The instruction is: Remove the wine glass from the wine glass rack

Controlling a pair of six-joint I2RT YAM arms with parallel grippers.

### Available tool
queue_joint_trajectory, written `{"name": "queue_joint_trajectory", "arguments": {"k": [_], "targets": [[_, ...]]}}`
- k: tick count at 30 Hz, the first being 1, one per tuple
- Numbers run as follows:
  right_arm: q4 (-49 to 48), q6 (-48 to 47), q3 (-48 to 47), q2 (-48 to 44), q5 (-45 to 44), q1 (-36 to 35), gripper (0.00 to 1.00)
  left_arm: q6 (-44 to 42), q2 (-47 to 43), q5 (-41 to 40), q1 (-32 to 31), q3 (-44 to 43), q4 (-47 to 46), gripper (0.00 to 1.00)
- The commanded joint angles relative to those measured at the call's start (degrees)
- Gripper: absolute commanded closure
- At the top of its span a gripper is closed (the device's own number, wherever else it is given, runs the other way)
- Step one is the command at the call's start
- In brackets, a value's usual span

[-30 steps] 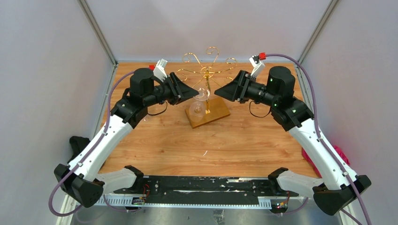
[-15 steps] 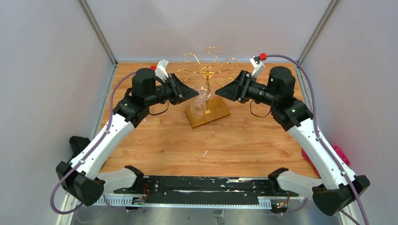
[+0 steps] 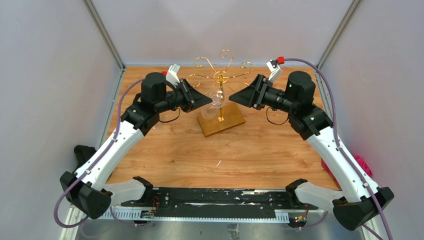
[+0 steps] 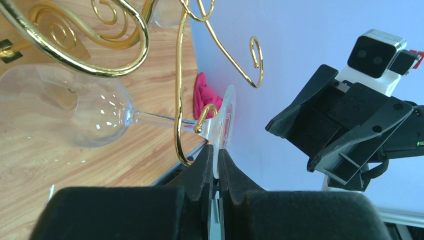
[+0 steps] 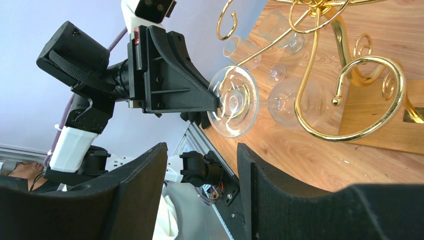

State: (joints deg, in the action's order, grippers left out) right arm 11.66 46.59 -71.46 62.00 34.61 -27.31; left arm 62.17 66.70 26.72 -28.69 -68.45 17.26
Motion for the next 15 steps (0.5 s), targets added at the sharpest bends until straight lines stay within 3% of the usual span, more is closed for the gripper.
{"name": "queue_joint_trajectory", "arguments": {"k": [1, 15], "targets": [[-2.03, 1.35, 0.53, -0.70, 1.86, 0.87, 0.42, 4.16, 0.30, 2.11, -0.49, -0.90, 0.65, 1.00], [-3.84, 2.80, 0.29, 0.92, 3.74, 0.94, 0.42, 15.65, -6.97, -3.54, 1.49, 3.74, -2.27, 1.00]]}}
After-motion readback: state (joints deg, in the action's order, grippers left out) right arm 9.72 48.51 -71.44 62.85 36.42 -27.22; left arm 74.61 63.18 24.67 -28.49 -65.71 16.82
